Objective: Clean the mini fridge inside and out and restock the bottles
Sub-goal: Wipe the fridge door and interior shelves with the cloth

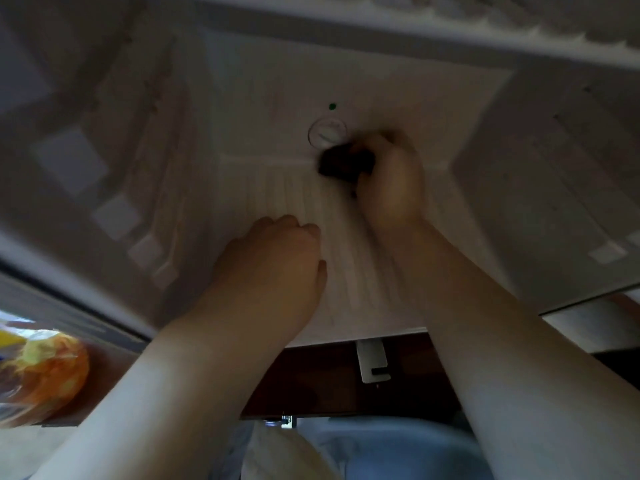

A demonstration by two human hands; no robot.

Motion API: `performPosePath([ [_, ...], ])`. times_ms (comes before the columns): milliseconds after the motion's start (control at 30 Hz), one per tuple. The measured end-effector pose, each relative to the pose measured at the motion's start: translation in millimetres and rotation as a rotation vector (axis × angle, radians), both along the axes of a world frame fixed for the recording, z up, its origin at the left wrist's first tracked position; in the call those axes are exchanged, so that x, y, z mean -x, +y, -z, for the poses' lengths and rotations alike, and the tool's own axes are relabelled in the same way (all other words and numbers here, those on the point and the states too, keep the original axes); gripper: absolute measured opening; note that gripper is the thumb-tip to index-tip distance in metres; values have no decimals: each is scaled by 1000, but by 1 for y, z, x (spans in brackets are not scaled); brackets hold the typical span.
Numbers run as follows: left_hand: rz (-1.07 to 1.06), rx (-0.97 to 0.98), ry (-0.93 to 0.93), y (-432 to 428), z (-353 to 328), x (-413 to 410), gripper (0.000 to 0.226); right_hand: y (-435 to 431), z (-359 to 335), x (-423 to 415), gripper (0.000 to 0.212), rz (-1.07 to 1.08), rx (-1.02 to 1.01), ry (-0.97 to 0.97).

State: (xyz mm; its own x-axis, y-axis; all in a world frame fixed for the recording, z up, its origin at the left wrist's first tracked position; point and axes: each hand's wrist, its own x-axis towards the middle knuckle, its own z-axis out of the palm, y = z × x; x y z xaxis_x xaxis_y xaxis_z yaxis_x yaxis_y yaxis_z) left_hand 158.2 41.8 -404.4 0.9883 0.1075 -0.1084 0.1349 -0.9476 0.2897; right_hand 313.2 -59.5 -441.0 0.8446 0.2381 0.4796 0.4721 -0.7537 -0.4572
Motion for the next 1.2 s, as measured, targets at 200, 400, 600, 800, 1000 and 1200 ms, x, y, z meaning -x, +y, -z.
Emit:
performPosePath([
  [200,9,-6,-2,-3,2,-6,34,-58,-15,-30,40,350,-286,-78],
  [400,15,-11,-5,-3,1,-6,35,-39,-50,-29,35,249,-381,-294],
  [600,11,-20,24,-4,0,-8,36,-57,-9,-25,30,289,247,50],
  [800,43,-67,56,-10,-2,-12,37,-46,-7,-16,38,397,588,126],
  [1000,119,-117,146,-15,-6,-7,38,-74,-18,32,40,378,714,234],
  [1200,211,-34,250,-10,-14,20,43,-112,-25,106,27,410,685,310],
])
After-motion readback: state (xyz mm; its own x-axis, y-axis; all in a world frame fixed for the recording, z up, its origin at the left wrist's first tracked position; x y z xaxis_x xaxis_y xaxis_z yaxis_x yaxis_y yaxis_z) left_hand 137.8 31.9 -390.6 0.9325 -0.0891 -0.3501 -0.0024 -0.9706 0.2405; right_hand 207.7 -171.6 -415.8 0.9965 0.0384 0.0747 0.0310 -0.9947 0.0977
